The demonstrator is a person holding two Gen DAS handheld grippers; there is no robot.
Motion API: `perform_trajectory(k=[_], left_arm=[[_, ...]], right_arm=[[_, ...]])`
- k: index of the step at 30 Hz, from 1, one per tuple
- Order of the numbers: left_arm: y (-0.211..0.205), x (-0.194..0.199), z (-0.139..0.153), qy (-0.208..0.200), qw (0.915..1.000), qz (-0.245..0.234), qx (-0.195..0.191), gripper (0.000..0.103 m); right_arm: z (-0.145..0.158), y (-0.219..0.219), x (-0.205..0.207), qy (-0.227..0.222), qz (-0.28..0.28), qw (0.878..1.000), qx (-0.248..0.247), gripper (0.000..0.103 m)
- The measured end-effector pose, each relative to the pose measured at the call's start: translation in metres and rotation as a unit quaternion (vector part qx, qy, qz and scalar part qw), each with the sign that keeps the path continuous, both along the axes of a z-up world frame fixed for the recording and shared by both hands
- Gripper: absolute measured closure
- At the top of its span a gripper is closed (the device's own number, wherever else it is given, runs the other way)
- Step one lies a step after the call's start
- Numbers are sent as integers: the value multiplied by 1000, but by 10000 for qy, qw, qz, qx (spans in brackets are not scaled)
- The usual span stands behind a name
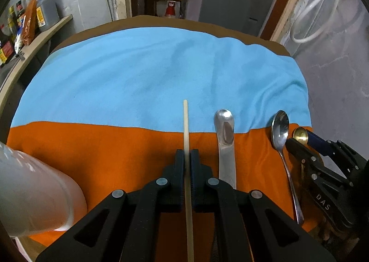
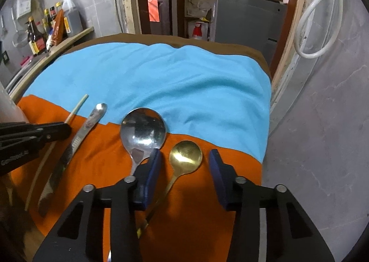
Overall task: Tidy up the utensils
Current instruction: 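Lift the chopstick with the left tool while the right tool lifts the gold spoon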
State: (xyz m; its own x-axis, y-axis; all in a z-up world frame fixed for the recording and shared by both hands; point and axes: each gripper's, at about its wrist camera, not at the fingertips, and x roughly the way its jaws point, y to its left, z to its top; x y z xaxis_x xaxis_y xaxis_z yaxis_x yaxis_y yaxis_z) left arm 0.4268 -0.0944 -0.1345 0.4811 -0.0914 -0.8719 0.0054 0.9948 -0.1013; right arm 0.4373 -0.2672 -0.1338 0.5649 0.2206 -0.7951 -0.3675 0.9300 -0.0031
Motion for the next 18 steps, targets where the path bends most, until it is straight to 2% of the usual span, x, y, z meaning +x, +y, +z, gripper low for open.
perform_trajectory(k=[3,8,14,18], left_arm=[[0,-2,-1,-44,10000,-2,-17,100],[14,-18,3,-240,9980,162,-569,101],[18,-56,18,-947,9918,142,-851,101],[16,-74,30,-1353,9868,26,-890,101]], right_arm=[[0,-1,0,0,-25,10000,48,79],[7,-12,-4,-23,-81,9987,500,80],[26,-12,-29,-494,90,9941,958,80],[34,-4,-47,-853,320,9904,1035,80]])
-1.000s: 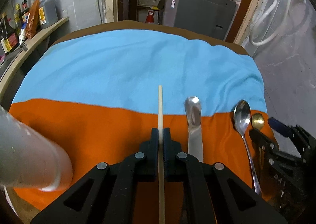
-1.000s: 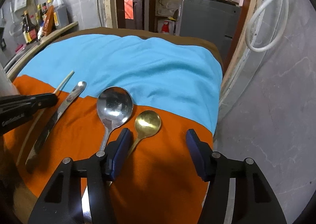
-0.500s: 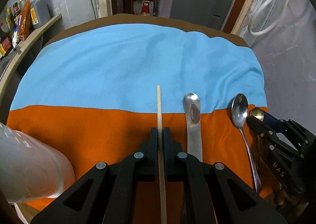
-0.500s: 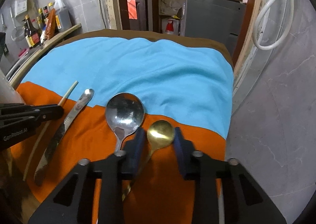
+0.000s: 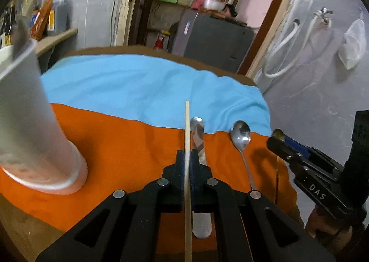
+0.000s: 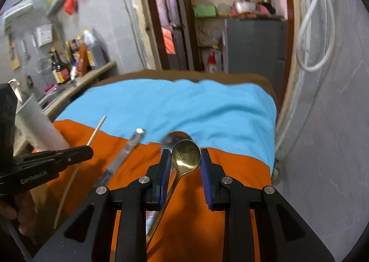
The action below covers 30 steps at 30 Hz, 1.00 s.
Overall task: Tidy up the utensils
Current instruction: 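Lift the chopstick with the left tool while the right tool lifts the gold spoon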
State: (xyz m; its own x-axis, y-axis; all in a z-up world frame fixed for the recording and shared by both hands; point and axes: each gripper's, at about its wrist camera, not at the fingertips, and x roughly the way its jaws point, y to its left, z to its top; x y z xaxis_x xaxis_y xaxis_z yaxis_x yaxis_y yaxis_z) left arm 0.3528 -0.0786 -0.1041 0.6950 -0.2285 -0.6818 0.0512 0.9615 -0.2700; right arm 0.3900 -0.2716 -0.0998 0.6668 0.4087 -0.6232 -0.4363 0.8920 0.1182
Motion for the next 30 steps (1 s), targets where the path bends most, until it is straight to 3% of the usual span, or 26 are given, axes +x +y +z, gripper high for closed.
perform_trajectory(k=[6,10,15,23,30], left_arm=[[-1,-14,1,-17,9999,113,14,100],[5,-22,-7,304,9989,333,118,100],[18,-27,-17,691,9960,543,132,100],[21,-33,-20,960,9941,480,170,100],[29,-38,-17,1212,9922,238,144,100]], right_arm=[[4,14,-19,-281,473,9984,154,80],[-3,31,-22,-28,966,9952,134,80],[-16,55,-21,371,1304,9904,-253,80],[-30,64,-17,755,1268,9872,-611,78],[-34,68,-22,872,1140,9858,-875,68]])
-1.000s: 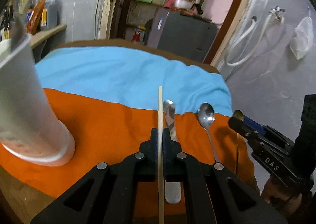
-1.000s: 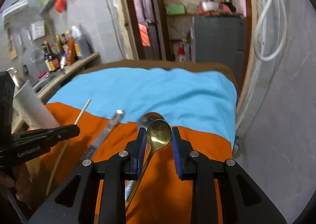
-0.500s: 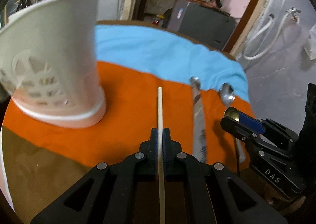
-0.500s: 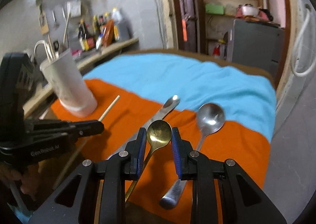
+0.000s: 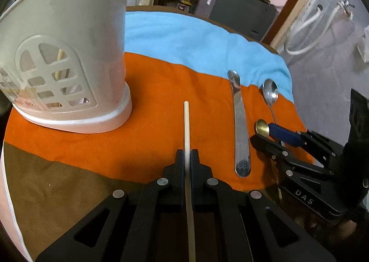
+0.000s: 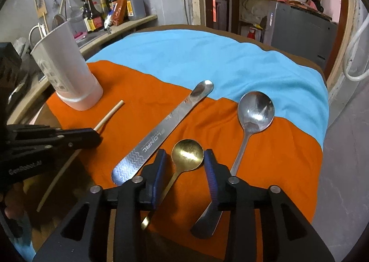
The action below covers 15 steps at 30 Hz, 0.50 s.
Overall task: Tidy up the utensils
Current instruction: 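Lift the chopstick with the left tool while the right tool lifts the gold spoon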
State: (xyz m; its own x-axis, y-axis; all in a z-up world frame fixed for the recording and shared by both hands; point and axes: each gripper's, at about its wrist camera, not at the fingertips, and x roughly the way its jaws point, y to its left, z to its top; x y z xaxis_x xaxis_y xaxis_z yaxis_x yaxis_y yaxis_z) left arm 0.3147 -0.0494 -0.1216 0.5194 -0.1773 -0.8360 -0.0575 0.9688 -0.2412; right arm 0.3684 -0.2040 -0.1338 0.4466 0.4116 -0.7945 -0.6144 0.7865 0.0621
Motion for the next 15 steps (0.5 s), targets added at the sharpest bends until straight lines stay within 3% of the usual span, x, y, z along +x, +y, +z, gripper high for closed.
perform_trajectory(k=[11,13,15], left_arm=[[-4,7,-2,216,9990,-345,200,99],[-3,5,-2,177,9990,-341,206,99],[-2,2,-1,93,9993,-317,190,100]], right_arm=[[-3,12,-2,-36,-506,9981,-339,61],[-3,12,-1,-26,-539,9980,-340,61],[-2,13,-1,-40,-570,9977,-354,69]])
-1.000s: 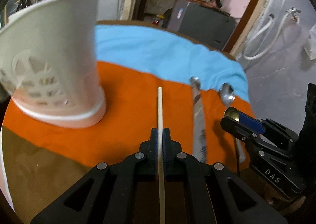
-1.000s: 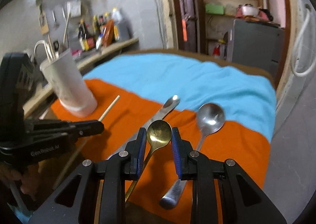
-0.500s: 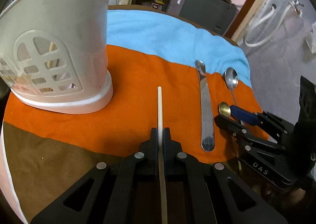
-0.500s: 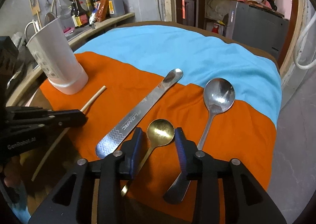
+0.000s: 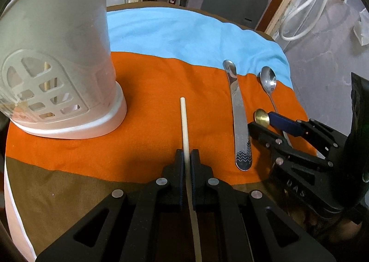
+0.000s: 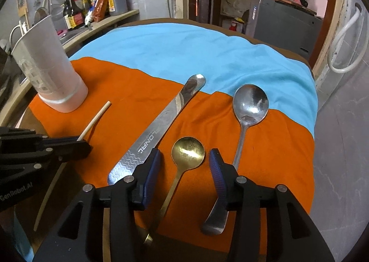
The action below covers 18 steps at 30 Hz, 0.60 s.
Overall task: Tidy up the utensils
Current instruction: 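Lift the chopstick with the left tool while the right tool lifts the gold spoon, then carry the chopstick to the caddy with the left tool while the right tool carries the gold spoon there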
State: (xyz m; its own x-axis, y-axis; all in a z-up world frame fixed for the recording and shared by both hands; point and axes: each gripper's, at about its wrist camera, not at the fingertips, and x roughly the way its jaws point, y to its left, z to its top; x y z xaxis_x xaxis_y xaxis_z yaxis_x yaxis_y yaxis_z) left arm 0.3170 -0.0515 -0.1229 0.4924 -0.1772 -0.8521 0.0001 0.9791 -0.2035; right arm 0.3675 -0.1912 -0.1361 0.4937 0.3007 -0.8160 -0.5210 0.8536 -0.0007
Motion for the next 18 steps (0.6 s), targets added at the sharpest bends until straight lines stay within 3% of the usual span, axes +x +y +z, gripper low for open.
perform_trajectory(k=[1,5,10,14,18], left_arm=[[0,0,-1,-32,10000,6,-28,100],[5,-10,2,-252,9992,48,-311,100],[7,-34,18,-938,9947,-38,-421,100],[6,-60,42,-1854,9815,-123,-460,100],[9,-77,56,-2504,9670,-85,-460,100]], right_arm=[[1,0,1,6,-39,10000,-1,76],[3,0,-2,-92,-95,9999,26,77],[24,-18,-22,-589,-128,9956,717,77],[44,-29,-50,-1294,-169,9847,1158,77],[54,-26,-72,-1911,-145,9726,1313,77]])
